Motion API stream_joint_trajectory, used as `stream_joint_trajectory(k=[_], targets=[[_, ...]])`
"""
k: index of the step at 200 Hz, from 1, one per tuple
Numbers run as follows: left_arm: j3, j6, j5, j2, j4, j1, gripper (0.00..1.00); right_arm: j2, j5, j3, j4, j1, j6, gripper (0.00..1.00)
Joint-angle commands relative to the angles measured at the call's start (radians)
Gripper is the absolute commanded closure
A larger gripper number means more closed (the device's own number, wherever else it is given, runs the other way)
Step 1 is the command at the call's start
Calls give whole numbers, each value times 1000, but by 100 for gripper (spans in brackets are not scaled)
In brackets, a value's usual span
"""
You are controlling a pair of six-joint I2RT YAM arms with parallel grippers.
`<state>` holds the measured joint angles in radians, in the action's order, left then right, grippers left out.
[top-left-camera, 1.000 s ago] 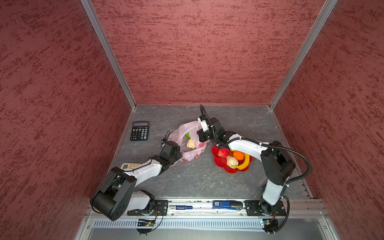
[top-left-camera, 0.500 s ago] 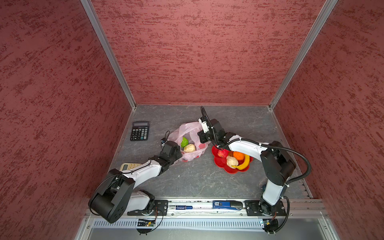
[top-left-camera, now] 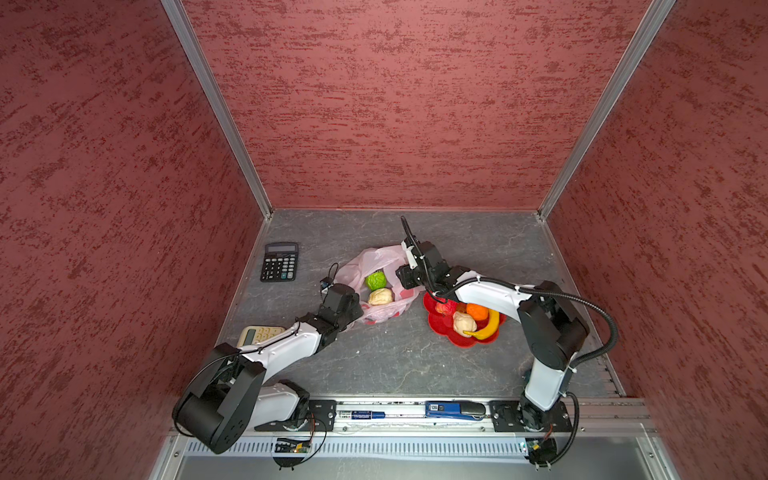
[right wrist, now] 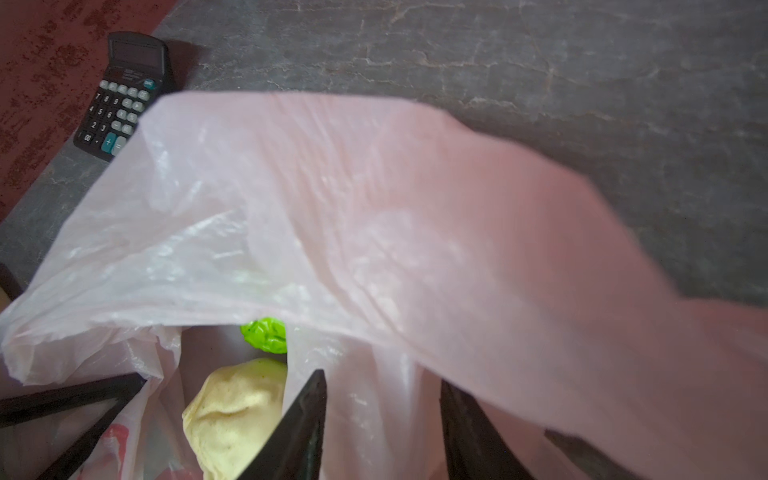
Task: Take the fake fruits out of the plastic bag
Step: 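Lower the right gripper into the bag toward the pale round fruit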
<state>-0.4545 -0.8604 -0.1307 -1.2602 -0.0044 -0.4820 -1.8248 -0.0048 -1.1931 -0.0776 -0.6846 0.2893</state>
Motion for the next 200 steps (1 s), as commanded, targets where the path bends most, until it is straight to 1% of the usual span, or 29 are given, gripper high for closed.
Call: stream_joint_trajectory(k=[1,39,59,96,114,141,161,200], targets=[[12,-9,-18,18,-16,-4,99,67,44,24,-59,-7,15,50],[7,-7,-21,22,-25,-4,99,170,88,78,-140,-26,34,46],[4,-8,-26,23,-27,-7,99,235,92,100,-177,-34,47,43],[0,-11,-24,21,-26,-10,99,299,82,87,-268,-55,85,43],[0,-13,-27,23,-27,-16,99,309,88,59,-295,-85,97,43],[-5,-17,-27,22,-27,-23,99,262,74,-20,-298,-136,120,43],[-10,-17,-32,25,-32,-30,99,178,58,-94,-296,-161,135,43],[-16,-15,-34,31,-44,-33,99,16,16,-194,-269,-172,134,42]])
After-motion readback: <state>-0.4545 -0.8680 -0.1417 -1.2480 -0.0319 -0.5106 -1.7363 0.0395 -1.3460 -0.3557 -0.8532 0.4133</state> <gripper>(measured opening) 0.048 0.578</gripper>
